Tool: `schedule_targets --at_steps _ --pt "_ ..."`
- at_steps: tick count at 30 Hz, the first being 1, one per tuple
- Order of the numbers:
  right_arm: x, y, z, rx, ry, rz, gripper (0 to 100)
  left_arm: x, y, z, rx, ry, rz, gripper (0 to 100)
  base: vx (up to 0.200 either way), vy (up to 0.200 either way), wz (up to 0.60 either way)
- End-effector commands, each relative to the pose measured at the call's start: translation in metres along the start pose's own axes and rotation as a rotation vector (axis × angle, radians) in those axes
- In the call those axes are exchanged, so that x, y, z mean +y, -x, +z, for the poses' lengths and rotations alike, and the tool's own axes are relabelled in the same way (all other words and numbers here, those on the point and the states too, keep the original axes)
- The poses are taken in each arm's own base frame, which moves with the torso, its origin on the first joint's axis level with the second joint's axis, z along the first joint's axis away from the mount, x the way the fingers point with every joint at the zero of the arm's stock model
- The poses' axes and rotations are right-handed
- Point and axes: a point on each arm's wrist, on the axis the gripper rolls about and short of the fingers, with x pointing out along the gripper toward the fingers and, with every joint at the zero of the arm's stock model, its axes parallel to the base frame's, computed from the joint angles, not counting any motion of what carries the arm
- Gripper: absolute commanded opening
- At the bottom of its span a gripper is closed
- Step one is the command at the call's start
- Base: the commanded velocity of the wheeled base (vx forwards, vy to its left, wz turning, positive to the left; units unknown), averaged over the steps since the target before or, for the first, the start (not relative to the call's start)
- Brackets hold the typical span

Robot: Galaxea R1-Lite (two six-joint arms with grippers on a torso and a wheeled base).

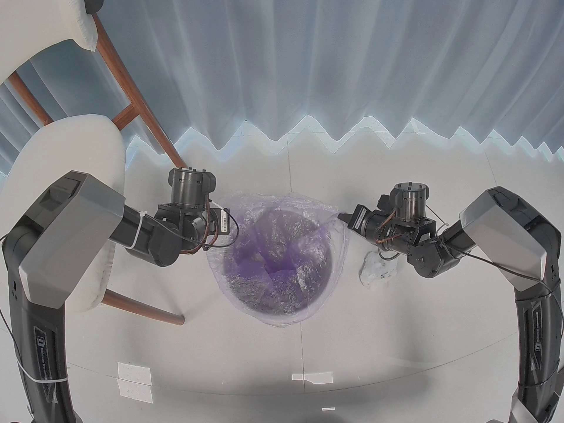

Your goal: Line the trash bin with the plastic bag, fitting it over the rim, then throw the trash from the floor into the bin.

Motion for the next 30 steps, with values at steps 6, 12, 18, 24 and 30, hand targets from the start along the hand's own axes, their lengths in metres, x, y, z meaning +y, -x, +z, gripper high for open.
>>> schedule_targets --at_steps 6,12,18,24,30 --pt "-0.003 0.000 -0.003 0.003 -0.029 -0.032 0 -0.002 0.001 0.001 -0.010 0.005 -0.003 0 0.000 0.000 0.00" --pt "-0.001 0.002 0.000 -0.009 -0.031 -0.026 0 -0.003 0.017 0.021 -0.065 0.021 -0.013 100 0.000 0.000 0.00" --pt "0.000 0.002 0.000 -0.010 -0.030 -0.025 0 -0.003 0.046 0.051 -0.146 0.046 -0.035 100 0.000 0.000 0.00" --pt "0.002 0.002 0.000 -0.011 -0.025 -0.022 0 -0.001 0.073 0.071 -0.197 0.062 -0.053 100 0.000 0.000 0.00" --pt "0.004 0.001 -0.002 -0.023 -0.018 -0.041 0 -0.004 0.080 0.058 -0.157 0.061 -0.074 100 0.000 0.000 0.00"
